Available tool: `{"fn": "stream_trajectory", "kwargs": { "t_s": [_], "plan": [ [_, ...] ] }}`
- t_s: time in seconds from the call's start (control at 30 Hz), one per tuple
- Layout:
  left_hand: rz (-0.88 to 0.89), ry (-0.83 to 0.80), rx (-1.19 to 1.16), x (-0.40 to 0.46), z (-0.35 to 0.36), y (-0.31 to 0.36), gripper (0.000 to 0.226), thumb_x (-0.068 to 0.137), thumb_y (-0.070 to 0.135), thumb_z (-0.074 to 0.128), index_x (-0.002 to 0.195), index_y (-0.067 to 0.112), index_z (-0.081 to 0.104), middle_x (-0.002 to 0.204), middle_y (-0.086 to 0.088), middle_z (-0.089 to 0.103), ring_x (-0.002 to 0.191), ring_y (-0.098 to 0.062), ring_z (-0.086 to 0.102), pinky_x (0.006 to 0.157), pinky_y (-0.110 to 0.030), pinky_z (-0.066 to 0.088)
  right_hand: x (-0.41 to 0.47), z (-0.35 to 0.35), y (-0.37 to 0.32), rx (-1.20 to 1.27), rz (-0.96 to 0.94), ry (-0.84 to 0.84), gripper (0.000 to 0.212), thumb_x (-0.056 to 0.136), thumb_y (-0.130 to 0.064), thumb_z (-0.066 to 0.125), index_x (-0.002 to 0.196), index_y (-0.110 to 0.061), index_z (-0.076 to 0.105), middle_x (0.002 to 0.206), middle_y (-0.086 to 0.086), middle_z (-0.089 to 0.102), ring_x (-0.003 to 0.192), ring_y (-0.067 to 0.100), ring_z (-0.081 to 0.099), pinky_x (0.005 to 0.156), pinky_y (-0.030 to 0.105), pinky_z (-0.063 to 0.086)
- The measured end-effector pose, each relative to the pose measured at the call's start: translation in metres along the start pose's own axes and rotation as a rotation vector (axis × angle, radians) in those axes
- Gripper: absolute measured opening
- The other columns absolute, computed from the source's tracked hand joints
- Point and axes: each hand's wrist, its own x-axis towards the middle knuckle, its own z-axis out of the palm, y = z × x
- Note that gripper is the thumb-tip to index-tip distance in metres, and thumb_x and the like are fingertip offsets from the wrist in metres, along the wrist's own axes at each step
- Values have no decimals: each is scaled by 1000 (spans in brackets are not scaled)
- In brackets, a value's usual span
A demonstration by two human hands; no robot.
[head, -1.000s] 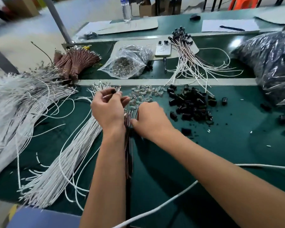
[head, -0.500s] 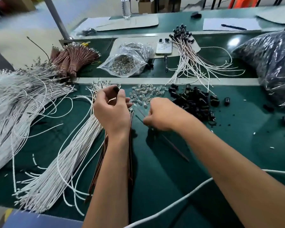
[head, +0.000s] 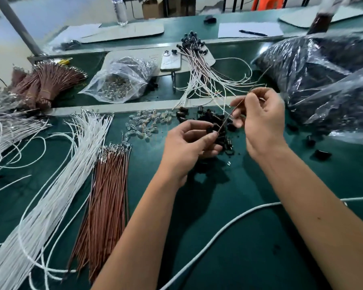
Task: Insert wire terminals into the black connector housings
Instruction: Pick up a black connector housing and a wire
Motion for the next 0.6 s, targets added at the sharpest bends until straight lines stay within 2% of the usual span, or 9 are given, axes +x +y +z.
{"fn": "stream_trajectory", "kwargs": {
  "t_s": [0.1, 0.17, 0.2, 0.33, 0.47, 0.6],
  "plan": [
    [18, 20, -8, 0, -2, -5, 19, 87, -8, 71, 105, -2, 66, 75, -5, 73, 58, -17, 70, 58, -20, 56, -2, -9, 5, 28, 34, -50, 9, 104, -2, 54, 99, -9, 51, 77, 6, 70, 57, 14, 56, 46, 24, 42],
    [47, 47, -20, 1, -4, -5, 18, 87, -8, 71, 101, 1, 67, 78, -8, 75, 59, -16, 70, 59, -20, 57, -7, -14, 11, -25, 104, -172, 2, 103, -8, 62, 105, -6, 62, 83, 7, 69, 64, 13, 58, 51, 22, 47],
    [58, 57, -29, 1, -5, -6, 17, 86, -8, 71, 99, 3, 67, 81, -9, 75, 59, -17, 70, 59, -20, 57, -10, -16, 14, -88, 120, -234, 5, 102, -8, 64, 105, -5, 67, 84, 7, 69, 65, 12, 58, 53, 22, 48],
    [82, 53, -39, 0, -11, -7, 19, 85, -8, 73, 97, 7, 70, 88, -15, 77, 64, -20, 71, 64, -24, 59, -19, -20, 21, -216, 91, -353, 11, 96, 0, 69, 91, -7, 76, 78, 4, 71, 64, 12, 57, 55, 22, 50],
    [158, 64, 28, 0, -15, -9, 21, 85, -8, 74, 99, 8, 72, 92, -16, 77, 76, -25, 74, 74, -29, 60, -19, -25, 16, -74, 112, -287, 14, 98, 1, 64, 89, -7, 71, 82, 10, 73, 67, 16, 66, 51, 22, 51],
    [198, 110, 135, 4, -21, -8, 24, 86, -6, 75, 103, 1, 59, 90, -18, 77, 74, -30, 76, 67, -28, 60, -18, -27, 11, 9, 51, -190, 17, 100, 1, 61, 88, -8, 68, 84, 10, 74, 70, 20, 71, 53, 22, 55]
  ]
}}
